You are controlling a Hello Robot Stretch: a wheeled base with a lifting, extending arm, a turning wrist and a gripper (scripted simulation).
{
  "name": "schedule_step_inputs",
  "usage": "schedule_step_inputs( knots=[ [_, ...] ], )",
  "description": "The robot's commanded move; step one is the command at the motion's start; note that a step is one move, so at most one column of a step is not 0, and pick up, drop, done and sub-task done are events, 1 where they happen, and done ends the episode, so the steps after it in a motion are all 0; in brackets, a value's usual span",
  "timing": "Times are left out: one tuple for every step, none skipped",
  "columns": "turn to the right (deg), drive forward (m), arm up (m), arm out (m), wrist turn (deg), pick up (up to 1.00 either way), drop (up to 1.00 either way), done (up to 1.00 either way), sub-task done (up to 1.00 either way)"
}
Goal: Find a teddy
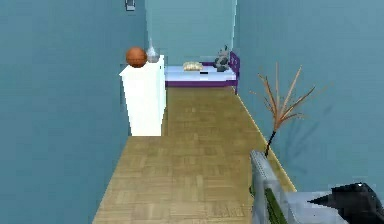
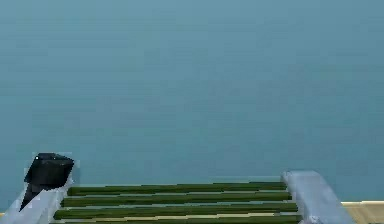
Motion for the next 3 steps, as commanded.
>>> schedule_step_inputs(
  knots=[
    [0.0,1.00,0.00,0.00,0.0,0.00,0.00,0.00,0.00],
    [-6.0,0.00,0.00,0.00,0.0,0.00,0.00,0.00,0.00],
    [0.0,0.40,0.00,0.00,0.0,0.00,0.00,0.00,0.00]
  ],
)
